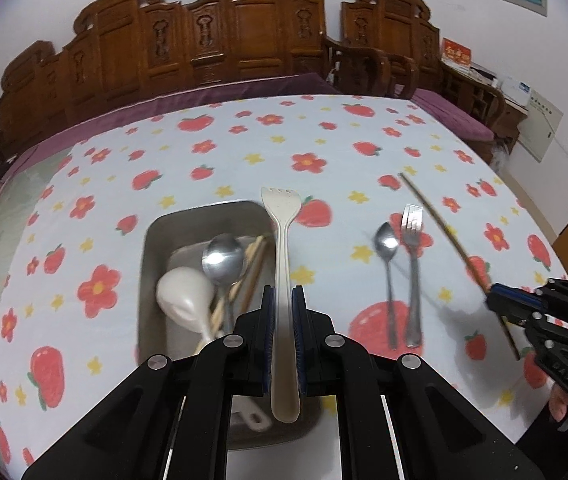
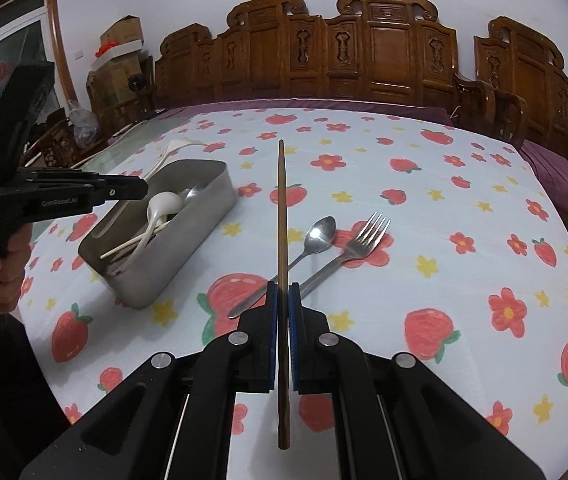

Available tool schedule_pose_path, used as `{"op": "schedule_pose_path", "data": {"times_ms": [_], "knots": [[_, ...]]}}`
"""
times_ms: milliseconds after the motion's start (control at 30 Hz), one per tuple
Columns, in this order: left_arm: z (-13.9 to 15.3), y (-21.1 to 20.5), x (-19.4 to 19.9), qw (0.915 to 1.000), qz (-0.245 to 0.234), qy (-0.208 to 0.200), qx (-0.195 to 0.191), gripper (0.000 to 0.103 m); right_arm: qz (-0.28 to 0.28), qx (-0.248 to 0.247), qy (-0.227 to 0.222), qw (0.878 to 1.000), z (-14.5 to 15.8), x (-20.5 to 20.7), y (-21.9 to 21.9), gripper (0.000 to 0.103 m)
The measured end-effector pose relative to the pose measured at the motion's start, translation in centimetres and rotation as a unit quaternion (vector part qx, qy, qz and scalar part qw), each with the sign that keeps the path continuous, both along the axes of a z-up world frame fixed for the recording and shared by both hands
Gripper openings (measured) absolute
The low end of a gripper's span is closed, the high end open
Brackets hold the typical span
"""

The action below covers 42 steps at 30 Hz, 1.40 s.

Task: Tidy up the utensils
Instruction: 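Lower the white plastic fork into the grey tray and open the left tool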

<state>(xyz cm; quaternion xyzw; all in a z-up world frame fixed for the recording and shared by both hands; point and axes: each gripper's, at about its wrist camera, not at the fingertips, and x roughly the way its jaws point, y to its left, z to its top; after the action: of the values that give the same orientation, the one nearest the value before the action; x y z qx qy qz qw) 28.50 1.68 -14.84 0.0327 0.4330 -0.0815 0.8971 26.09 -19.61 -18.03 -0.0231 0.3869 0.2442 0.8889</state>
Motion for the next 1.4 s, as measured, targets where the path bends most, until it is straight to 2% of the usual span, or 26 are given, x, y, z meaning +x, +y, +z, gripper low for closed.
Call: {"op": "schedule_pose_path", "data": {"times_ms": [367, 733, 867, 933, 1000, 1100, 1200, 1333, 1400], "knots": [[-3.7, 4.2, 1.6, 0.9982, 0.050, 0.031, 0.013, 0.008, 0.000, -0.006, 0.007, 1.000, -0.6, 0.2, 0.2, 0.006], [-5.7, 4.4, 2.6, 0.9974, 0.053, 0.046, 0.017, 0.008, 0.006, -0.015, 0.018, 1.000, -1.5, 0.4, 0.9, 0.006], [-5.6, 4.4, 2.4, 0.9975, 0.052, 0.043, 0.019, 0.008, 0.009, -0.022, 0.018, 1.000, -1.7, 0.4, 1.4, 0.006], [-5.4, 4.4, 2.2, 0.9977, 0.052, 0.039, 0.019, 0.013, 0.008, -0.024, 0.019, 1.000, -1.7, 0.4, 1.5, 0.006], [-5.0, 4.4, 1.8, 0.9980, 0.051, 0.031, 0.020, 0.022, 0.008, -0.026, 0.018, 0.999, -1.6, 0.3, 1.6, 0.006], [-4.3, 4.5, 1.2, 0.9984, 0.050, 0.021, 0.018, 0.023, 0.007, -0.028, 0.017, 0.999, -1.3, 0.2, 1.9, 0.006], [-3.4, 4.7, 0.4, 0.9987, 0.049, 0.006, 0.012, 0.028, 0.013, -0.029, 0.011, 0.999, -0.7, -0.1, 2.7, 0.006], [-1.8, 5.0, -0.8, 0.9988, 0.045, -0.018, 0.004, 0.028, 0.022, -0.027, 0.005, 0.999, 0.3, -0.3, 3.9, 0.006], [-1.3, 5.3, -1.1, 0.9987, 0.044, -0.026, -0.001, 0.033, 0.024, -0.020, 0.005, 0.999, 0.8, -0.3, 4.6, 0.006]]}}
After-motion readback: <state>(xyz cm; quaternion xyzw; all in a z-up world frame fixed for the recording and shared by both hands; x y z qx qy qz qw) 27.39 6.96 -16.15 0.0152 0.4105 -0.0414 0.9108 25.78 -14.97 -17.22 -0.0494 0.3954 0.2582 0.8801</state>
